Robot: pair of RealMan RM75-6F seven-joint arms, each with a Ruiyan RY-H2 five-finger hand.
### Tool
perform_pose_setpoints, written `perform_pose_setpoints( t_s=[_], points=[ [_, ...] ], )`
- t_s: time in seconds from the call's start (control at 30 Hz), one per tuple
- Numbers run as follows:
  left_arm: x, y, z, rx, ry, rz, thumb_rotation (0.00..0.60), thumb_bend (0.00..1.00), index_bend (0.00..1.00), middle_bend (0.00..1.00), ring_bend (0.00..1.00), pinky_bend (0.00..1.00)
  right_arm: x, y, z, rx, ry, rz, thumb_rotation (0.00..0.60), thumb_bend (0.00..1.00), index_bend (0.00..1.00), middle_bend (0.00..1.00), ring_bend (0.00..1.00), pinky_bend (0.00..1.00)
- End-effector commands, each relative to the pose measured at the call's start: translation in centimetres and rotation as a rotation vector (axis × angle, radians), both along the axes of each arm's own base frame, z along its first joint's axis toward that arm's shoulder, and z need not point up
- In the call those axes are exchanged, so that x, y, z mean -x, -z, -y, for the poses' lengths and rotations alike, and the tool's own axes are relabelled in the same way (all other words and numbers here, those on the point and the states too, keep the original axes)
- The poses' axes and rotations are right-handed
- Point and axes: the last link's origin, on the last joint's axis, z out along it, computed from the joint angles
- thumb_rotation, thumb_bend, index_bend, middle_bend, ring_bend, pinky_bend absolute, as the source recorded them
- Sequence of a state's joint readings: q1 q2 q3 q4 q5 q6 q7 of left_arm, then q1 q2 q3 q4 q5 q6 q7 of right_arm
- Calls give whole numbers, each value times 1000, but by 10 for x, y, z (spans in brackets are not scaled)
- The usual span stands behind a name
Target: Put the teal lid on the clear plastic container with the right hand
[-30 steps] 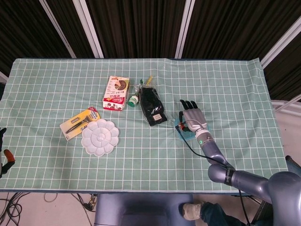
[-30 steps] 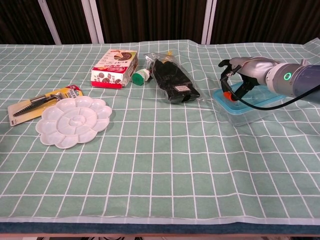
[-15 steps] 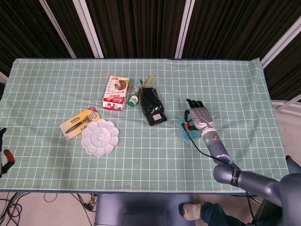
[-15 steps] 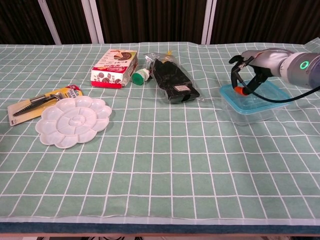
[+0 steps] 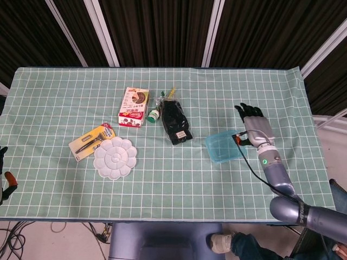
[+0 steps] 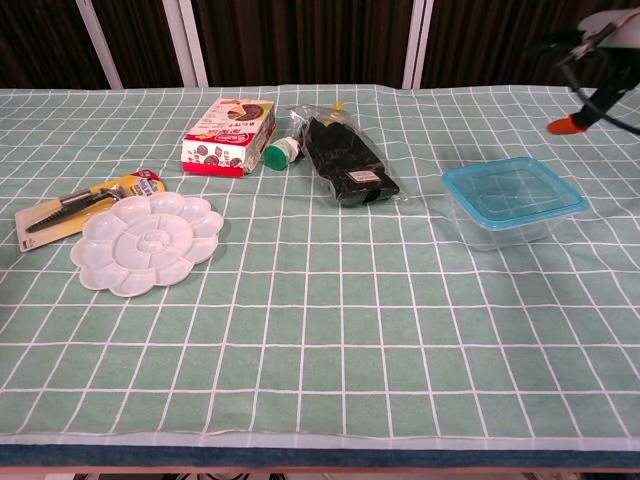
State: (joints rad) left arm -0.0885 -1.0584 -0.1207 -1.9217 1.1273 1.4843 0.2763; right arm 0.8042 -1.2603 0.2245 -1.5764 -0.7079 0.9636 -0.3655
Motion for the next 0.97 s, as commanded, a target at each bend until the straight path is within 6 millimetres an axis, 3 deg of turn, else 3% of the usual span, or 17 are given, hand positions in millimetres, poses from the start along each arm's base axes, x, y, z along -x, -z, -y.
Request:
perform_pose_setpoints(
  t_s=[0.03,0.1,0.27,0.5,0.73,0.97],
  points=[
    [-1,0,0,-4,10,2,600,764,40,0,0,0,20,-34,-29,114,4,8,600,306,0,0,0,0],
    [-2,0,0,-6,15,3,600,765,40,0,0,0,31,-46,-44,157,1,0,600,305,0,0,0,0],
    [-5,1,2,-8,39,4,600,765,41,0,0,0,66,-66,-110,235,-34,-14,600,304,0,0,0,0],
    [-9,4,4,0,60,-3,600,765,41,0,0,0,104,-66,-184,285,-86,3,600,305,0,0,0,0],
    [-9,6,6,5,72,-13,600,764,41,0,0,0,119,-57,-219,288,-99,-2,600,305,0,0,0,0],
    [-9,8,7,12,79,-22,600,765,41,0,0,0,116,-53,-222,275,-135,-34,600,305,0,0,0,0]
  ],
)
